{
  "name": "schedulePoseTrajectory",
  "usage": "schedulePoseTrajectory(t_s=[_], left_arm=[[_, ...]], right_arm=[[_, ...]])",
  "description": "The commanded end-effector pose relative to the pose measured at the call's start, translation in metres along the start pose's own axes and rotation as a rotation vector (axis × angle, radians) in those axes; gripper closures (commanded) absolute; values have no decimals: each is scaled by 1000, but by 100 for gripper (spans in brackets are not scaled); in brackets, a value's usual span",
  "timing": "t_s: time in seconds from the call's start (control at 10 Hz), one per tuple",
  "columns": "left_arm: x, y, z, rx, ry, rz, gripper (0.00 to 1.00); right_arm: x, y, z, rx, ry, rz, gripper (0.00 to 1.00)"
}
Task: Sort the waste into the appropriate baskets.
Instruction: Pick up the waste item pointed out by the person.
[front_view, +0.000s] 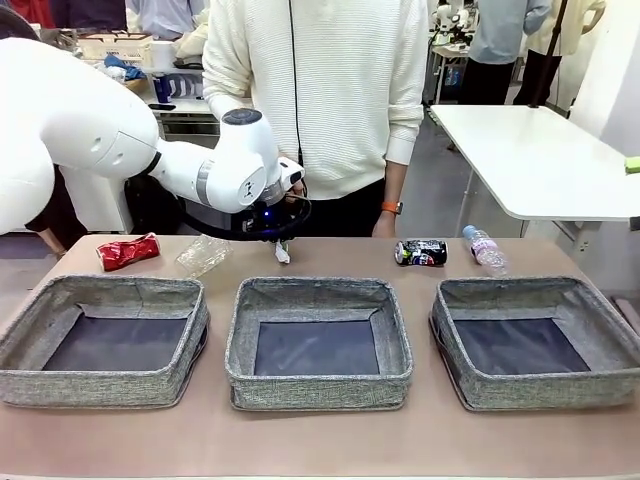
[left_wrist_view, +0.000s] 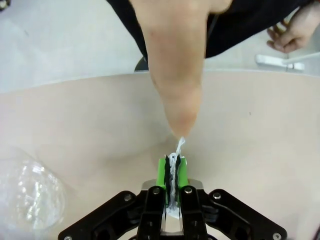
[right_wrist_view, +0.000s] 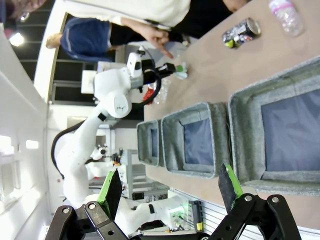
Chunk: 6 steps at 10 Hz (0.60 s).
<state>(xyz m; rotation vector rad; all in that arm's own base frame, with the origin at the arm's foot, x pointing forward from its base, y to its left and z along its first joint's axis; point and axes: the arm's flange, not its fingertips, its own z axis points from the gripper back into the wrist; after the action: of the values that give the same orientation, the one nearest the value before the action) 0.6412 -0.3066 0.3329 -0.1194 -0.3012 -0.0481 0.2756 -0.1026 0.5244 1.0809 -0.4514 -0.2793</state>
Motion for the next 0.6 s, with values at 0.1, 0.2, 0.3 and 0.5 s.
schedulePoseTrajectory(t_s=[0.1, 0.2, 0.3, 0.5], left_arm=[[-54, 0, 129, -31, 173, -21, 100], [-79, -2, 183, -123, 91, -52, 100], [-111, -4, 227, -129, 63, -103, 100], [-186, -6, 264, -47, -95, -209, 100]], right_arm=[[2, -1, 0, 24, -4, 26, 0], [2, -1, 0, 24, -4, 26, 0], [2, -1, 0, 24, -4, 26, 0], [2, -1, 0, 24, -4, 26, 0]])
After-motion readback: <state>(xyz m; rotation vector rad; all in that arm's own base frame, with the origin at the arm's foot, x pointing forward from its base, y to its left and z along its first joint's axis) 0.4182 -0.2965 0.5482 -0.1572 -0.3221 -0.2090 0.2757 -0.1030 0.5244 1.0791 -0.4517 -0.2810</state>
